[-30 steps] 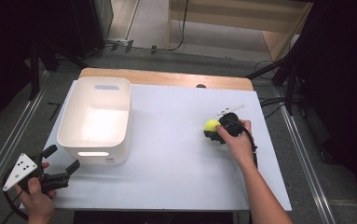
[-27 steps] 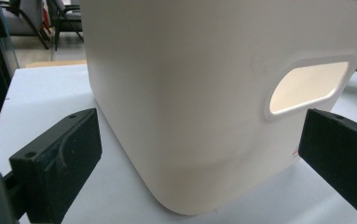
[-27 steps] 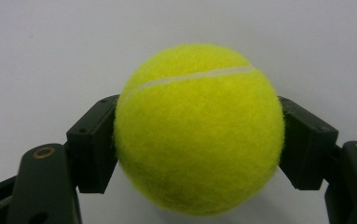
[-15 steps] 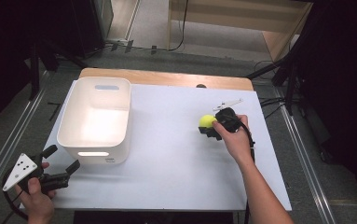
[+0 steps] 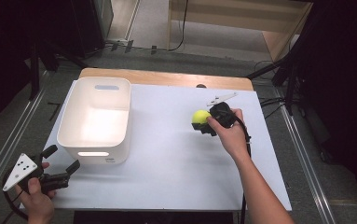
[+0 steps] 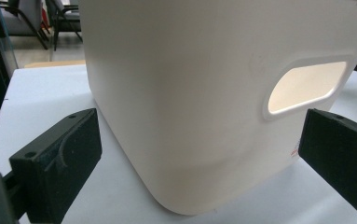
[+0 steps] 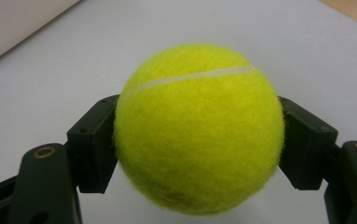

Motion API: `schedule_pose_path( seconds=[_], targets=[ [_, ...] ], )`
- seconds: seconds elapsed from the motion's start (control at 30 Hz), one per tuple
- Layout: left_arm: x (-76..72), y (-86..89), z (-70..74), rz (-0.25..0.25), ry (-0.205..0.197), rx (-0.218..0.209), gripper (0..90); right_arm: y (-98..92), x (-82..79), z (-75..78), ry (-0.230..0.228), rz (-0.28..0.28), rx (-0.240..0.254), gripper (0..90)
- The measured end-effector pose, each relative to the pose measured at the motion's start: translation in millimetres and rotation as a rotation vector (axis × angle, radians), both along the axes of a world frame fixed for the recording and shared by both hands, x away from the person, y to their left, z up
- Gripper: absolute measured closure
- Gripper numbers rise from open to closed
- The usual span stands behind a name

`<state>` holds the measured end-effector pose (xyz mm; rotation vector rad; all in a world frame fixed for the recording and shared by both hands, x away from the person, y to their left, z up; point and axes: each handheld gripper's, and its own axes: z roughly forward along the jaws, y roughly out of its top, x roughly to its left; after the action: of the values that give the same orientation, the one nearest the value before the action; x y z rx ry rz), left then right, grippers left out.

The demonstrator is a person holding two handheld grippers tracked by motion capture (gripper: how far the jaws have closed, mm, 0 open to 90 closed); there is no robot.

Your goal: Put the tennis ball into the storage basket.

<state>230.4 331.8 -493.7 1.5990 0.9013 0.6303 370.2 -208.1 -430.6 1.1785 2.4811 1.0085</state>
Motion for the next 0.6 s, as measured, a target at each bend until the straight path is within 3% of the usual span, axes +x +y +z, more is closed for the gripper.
schedule_pose_path(
  seconds=[0.37,0.6],
  targets=[
    [0.0,-0.1,-0.1,-0.002,-0.003,-0.003,0.0,14.0,1.7,9.9,-0.007,0.032,0.001,23.4],
    [0.1,-0.1,-0.2,-0.003,-0.004,-0.005,0.0,26.0,3.3,17.6,-0.002,0.083,0.013,23.5]
  ],
)
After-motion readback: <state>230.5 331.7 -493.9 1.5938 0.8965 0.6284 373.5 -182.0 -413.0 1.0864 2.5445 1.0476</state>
